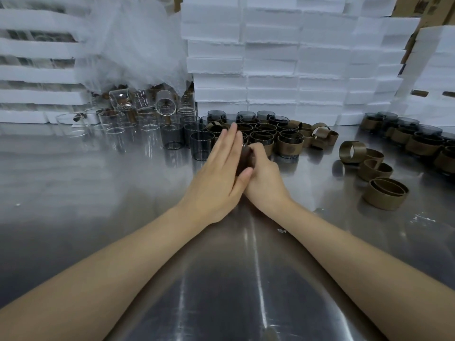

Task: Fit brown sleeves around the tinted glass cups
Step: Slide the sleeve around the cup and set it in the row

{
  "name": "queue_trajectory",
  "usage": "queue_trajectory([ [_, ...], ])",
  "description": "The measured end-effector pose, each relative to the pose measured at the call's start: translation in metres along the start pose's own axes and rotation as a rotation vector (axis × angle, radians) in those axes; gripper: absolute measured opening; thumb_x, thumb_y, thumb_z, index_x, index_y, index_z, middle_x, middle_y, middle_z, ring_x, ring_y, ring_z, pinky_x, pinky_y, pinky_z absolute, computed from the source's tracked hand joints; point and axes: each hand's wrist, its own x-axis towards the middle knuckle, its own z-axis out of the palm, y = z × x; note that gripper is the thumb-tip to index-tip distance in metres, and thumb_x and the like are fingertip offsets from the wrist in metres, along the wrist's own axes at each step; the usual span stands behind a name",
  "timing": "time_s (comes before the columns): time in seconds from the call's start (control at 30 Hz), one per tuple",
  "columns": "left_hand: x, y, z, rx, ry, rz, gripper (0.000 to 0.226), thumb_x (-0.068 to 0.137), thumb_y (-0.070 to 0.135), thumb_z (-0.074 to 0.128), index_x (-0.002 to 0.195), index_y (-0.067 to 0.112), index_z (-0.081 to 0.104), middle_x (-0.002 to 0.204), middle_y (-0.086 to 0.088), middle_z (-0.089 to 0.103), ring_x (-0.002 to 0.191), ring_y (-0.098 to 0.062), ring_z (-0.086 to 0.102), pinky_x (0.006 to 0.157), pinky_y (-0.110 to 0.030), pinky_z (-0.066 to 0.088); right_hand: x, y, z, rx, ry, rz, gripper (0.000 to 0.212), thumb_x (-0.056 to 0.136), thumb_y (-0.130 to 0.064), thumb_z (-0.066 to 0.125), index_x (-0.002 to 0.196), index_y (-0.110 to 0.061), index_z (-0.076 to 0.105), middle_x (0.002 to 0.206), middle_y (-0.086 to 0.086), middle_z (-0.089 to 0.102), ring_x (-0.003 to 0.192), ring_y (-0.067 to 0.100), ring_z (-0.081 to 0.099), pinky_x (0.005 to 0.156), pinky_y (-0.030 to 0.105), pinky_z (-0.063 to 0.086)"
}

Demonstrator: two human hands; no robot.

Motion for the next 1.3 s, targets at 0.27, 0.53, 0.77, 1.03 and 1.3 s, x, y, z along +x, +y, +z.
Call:
queue_trajectory([
  [0.27,0.003,-0.007,-0.004,-0.46,-0.014,-0.416,0.102,0.086,0.045,0.068,0.156,0.027,-0.004,0.143,0.012,0.044,0.123,-0.001,0.044,0.094,-0.012,0.028,-0.001,-0.003,0.003,0.021,-0.08,-0.037,0.045,0.072,-0.013,0.077,0.091,-0.032,0.041,0.082,-0.011,0.064,0.072,-0.002,0.061,0.062,0.01,0.044],
  [0.53,0.007,-0.02,-0.007,-1.241,-0.179,-0.481,0.108,0.06,0.03,0.082,0.147,0.006,0.023,0.104,0.003,0.07,0.102,-0.014,0.066,0.089,-0.031,0.054,-0.003,-0.009,0.005,0.278,-0.079,-0.057,0.059,0.067,0.001,0.074,0.096,-0.032,0.035,0.094,0.008,0.056,0.085,0.022,0.059,0.076,0.042,0.052],
  [0.77,0.005,-0.018,-0.003,-1.163,-0.239,-0.444,0.049,0.075,0.027,0.075,0.119,0.012,0.061,0.103,-0.004,0.073,0.1,-0.017,0.069,0.082,-0.025,0.053,0.0,-0.012,-0.002,0.167,-0.225,0.046,0.109,0.07,-0.005,0.081,0.151,-0.028,0.01,0.104,-0.009,0.064,0.098,0.007,0.063,0.088,0.013,0.047],
  [1.03,0.004,-0.012,-0.007,-1.083,-0.136,-0.539,0.019,0.089,0.009,0.066,0.108,0.008,0.065,0.095,-0.003,0.073,0.091,-0.018,0.069,0.079,-0.03,0.056,0.005,-0.008,-0.002,-0.074,-0.313,0.112,0.126,0.082,-0.026,0.076,0.144,-0.015,-0.033,0.125,0.003,0.064,0.105,0.01,0.059,0.088,0.01,0.043],
  [1.3,0.008,-0.011,-0.008,-1.296,0.147,-0.714,0.037,0.089,0.014,0.068,0.121,-0.002,0.058,0.1,-0.012,0.069,0.096,-0.022,0.068,0.091,-0.036,0.056,0.006,-0.006,-0.005,-0.793,-0.245,-0.116,0.042,0.103,-0.039,0.036,0.14,-0.019,0.044,0.103,0.016,0.066,0.097,0.04,0.061,0.064,0.037,0.037],
])
